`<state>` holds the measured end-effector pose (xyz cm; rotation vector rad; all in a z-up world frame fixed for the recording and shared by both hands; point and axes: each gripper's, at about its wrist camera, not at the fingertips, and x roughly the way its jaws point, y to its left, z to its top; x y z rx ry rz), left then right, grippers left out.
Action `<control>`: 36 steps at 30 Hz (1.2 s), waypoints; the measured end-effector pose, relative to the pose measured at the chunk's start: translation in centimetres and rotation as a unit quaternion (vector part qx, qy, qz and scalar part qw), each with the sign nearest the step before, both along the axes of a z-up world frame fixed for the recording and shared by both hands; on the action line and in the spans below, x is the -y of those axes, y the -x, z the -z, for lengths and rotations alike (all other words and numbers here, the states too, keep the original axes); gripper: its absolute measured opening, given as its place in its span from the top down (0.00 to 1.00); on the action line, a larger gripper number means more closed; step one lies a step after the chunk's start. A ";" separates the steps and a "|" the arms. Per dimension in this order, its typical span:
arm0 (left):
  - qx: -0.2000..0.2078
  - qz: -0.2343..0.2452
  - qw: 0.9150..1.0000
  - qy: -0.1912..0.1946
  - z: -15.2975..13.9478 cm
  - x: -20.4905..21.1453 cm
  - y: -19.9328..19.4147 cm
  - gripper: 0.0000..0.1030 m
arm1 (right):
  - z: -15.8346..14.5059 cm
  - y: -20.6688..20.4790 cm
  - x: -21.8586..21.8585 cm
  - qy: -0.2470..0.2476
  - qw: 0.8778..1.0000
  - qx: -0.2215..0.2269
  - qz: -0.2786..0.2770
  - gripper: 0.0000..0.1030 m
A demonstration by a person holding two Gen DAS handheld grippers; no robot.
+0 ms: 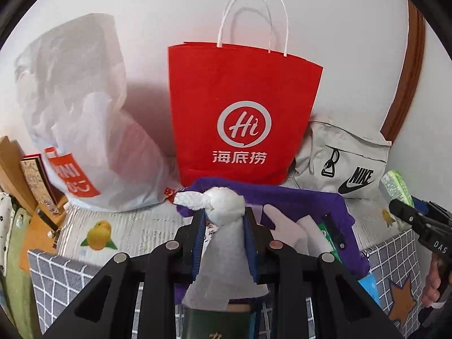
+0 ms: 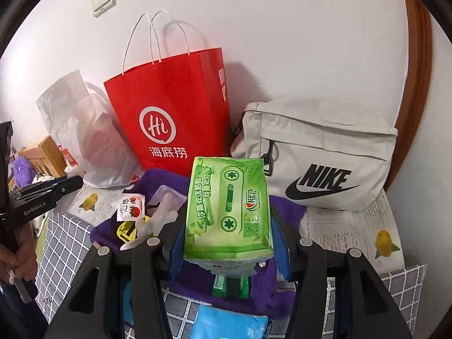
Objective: Organize soft objects
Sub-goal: 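Lower the wet-wipes pack and white tissue onto the towel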
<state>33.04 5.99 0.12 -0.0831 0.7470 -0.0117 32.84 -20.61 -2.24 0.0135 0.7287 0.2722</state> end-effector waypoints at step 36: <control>-0.069 0.009 0.998 -0.011 6.8 0.9 -4.7 0.76 | 8.9 -5.9 -0.5 0.034 0.992 -0.121 -0.015 0.50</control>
